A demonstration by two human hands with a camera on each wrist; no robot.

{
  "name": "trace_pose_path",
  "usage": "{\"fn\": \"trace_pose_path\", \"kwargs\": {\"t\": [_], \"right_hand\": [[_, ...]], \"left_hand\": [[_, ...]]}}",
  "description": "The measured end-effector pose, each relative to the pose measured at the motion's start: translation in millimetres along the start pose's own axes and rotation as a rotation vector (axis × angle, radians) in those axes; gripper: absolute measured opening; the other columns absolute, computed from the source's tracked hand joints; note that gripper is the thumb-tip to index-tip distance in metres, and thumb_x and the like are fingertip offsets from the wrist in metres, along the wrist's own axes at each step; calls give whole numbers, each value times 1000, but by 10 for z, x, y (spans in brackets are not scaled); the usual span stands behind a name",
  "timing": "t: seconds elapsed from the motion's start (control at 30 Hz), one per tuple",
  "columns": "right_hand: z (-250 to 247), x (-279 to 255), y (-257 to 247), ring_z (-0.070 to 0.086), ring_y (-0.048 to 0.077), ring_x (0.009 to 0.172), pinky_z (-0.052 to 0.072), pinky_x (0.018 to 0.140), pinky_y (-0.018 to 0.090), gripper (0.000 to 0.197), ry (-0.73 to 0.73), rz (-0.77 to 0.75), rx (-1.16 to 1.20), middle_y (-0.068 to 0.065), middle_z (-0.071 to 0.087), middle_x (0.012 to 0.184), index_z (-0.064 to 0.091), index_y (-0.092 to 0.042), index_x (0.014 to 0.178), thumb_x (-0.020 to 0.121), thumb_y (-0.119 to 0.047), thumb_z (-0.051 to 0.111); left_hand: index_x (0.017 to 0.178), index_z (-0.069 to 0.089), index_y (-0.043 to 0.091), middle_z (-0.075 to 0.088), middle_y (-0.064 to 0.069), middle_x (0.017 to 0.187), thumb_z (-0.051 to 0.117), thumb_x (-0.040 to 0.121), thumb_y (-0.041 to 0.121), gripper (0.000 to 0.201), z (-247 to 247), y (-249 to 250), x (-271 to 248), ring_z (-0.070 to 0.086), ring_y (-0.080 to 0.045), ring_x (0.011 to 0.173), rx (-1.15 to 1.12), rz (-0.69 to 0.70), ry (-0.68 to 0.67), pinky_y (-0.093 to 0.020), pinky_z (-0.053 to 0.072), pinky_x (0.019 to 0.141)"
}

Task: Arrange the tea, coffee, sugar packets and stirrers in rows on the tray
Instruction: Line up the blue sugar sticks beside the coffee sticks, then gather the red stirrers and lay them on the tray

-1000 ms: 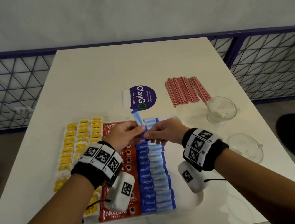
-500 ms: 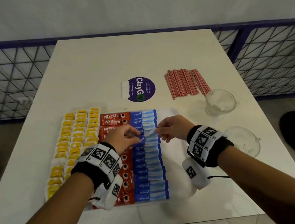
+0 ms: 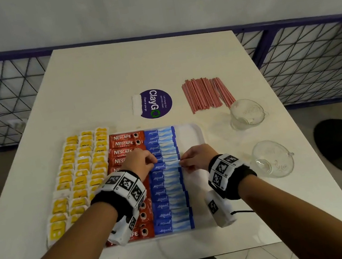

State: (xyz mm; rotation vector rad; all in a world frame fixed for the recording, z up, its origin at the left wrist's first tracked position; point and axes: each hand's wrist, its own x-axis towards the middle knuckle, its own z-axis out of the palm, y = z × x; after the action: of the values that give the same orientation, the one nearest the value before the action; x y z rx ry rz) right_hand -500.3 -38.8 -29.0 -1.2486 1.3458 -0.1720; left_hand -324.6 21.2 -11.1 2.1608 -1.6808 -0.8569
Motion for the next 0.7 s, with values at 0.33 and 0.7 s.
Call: {"fn": "trace_pose_path", "kwargs": {"t": [0.33,0.7], "right_hand": [[53,-11,-34,62,23,74,53,89,38,18,44,29,-115,7,65,78,60,-16,68,73,-13,77],[-418,14,-745,61,25,83,53,86,42,25,221,65,-71,14,60,95,53,-6,102,86,-22,64]], "left_hand": [[96,69,6,58,-9,108,60,87,8,12,-40,28,64,55,-21,101,114,81,-44,-24,41,87],[96,68,16,60,2,96,61,88,18,11,-564,318,365,54,-12,84,-2,160,-25,-24,44,79]]}}
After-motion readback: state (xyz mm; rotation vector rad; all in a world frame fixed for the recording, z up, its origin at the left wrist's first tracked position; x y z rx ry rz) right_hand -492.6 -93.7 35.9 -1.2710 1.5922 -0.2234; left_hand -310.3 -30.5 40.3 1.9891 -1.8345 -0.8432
